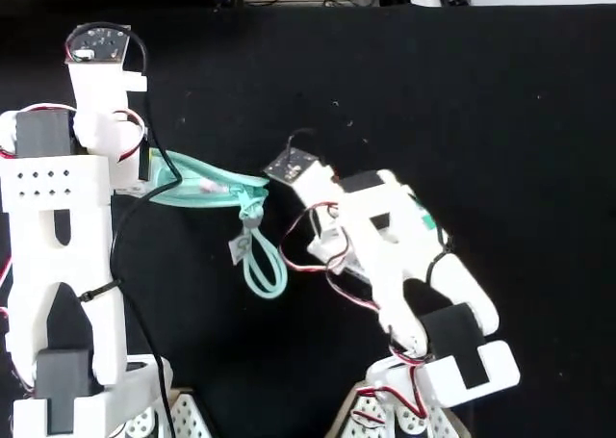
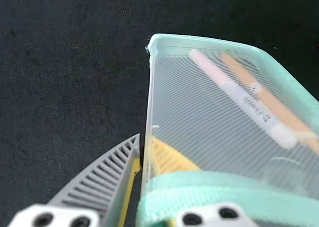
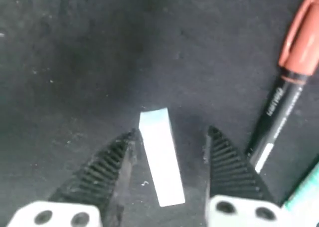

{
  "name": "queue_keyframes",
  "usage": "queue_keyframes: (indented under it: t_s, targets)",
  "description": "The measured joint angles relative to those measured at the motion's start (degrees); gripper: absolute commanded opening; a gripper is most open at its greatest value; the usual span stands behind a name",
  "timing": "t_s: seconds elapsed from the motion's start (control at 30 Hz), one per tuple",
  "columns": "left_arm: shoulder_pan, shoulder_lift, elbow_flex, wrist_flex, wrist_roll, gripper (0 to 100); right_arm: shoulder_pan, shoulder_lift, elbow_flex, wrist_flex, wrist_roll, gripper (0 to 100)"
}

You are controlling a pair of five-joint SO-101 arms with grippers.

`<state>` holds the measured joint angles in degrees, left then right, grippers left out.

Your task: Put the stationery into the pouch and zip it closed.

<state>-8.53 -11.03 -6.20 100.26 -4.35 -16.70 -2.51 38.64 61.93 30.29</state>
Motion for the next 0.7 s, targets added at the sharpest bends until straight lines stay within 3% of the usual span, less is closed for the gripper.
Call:
queue_keyframes:
  t_s: [0.37, 0.43, 0.57, 0.7]
  targets:
    - [0.0, 0.0, 0.0, 0.0, 0.0, 3, 0.0, 0.2, 2.5, -0.4, 6.7, 21.3]
    - [0.0, 0.0, 0.0, 0.0, 0.0, 3, 0.0, 0.2, 2.5, -1.8, 6.8, 17.5]
    - [0.0, 0.0, 0.0, 0.0, 0.0, 3, -0.1, 0.2, 2.5, -3.5, 6.8, 0.8]
    - [0.0, 0.0, 0.0, 0.0, 0.0, 3, -1.1, 0.2, 2.5, -3.8, 6.8, 1.2]
